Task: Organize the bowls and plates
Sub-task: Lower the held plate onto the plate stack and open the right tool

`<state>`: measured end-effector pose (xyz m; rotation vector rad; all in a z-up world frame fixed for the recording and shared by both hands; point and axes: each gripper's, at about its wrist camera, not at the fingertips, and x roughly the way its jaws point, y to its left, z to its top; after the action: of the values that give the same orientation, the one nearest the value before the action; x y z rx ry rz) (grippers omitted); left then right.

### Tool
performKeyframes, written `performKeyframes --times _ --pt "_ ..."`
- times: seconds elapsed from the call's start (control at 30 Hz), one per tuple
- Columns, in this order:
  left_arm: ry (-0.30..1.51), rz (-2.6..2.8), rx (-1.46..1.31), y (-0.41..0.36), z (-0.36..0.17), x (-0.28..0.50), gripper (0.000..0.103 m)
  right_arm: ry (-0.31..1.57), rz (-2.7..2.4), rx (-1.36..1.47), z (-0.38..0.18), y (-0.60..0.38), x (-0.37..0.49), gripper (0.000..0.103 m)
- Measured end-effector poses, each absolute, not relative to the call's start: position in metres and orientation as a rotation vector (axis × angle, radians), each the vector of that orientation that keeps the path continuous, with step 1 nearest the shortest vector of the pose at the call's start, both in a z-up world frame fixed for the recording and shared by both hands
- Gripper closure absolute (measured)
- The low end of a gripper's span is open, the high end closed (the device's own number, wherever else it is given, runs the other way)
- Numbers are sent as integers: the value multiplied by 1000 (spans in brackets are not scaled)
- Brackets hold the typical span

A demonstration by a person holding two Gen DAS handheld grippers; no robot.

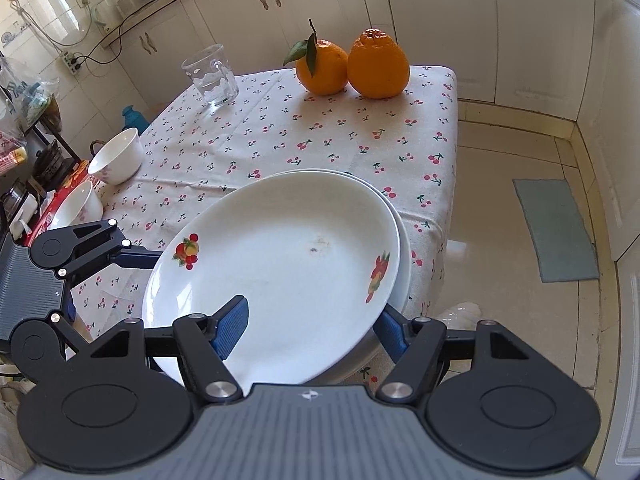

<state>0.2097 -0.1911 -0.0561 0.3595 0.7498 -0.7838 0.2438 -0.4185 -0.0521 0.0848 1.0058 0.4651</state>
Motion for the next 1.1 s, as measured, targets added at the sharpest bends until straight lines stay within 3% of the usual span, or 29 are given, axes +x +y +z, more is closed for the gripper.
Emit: performKeyframes --times 1.1 --pt "721 -795 360 -191 -57 209 13 1054 403 12 -47 -405 234 25"
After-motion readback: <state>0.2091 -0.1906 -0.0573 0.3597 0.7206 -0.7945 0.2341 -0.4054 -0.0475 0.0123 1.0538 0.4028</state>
